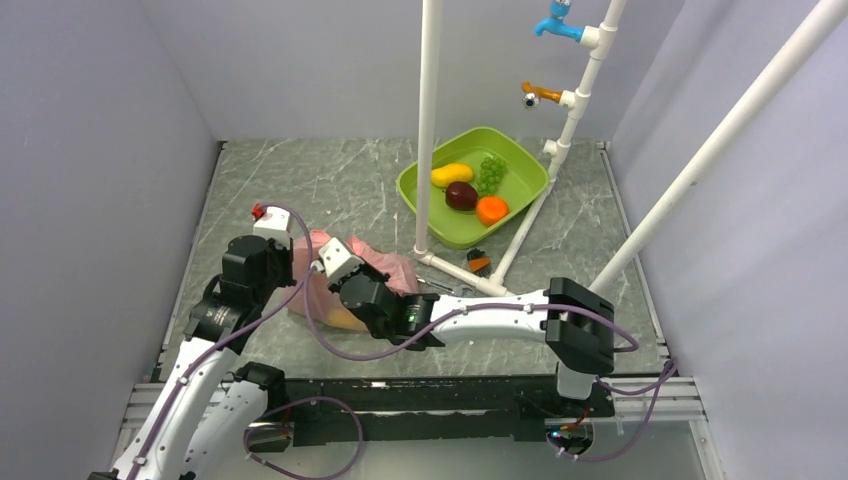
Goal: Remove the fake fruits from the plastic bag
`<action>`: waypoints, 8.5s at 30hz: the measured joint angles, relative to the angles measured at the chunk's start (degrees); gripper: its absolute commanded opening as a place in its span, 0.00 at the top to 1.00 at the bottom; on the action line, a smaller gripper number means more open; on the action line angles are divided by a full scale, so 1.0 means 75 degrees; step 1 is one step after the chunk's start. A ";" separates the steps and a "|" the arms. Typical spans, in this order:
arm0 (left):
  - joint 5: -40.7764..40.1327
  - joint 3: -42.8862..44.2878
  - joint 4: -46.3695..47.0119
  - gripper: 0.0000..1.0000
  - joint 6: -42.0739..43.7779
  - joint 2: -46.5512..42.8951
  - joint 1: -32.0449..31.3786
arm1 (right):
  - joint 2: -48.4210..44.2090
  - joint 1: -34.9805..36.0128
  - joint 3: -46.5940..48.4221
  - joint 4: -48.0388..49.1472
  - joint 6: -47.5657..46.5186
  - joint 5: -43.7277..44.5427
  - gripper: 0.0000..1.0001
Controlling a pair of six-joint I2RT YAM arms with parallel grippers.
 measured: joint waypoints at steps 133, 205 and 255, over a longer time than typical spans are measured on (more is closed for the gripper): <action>0.0356 0.0341 0.1169 1.00 0.0609 0.0356 0.0096 | -0.2943 -0.2731 -0.0638 -0.3844 0.2407 -0.6277 0.31; -0.2804 0.0358 0.0647 1.00 -0.0670 -0.0006 0.0612 | -0.3045 -0.0807 0.0595 -0.3698 0.3022 -0.4989 0.58; -0.1376 0.0804 -0.2238 0.45 -0.3885 -0.0813 0.0924 | 0.1512 -0.0093 -0.0676 0.0641 0.3401 -0.5616 0.77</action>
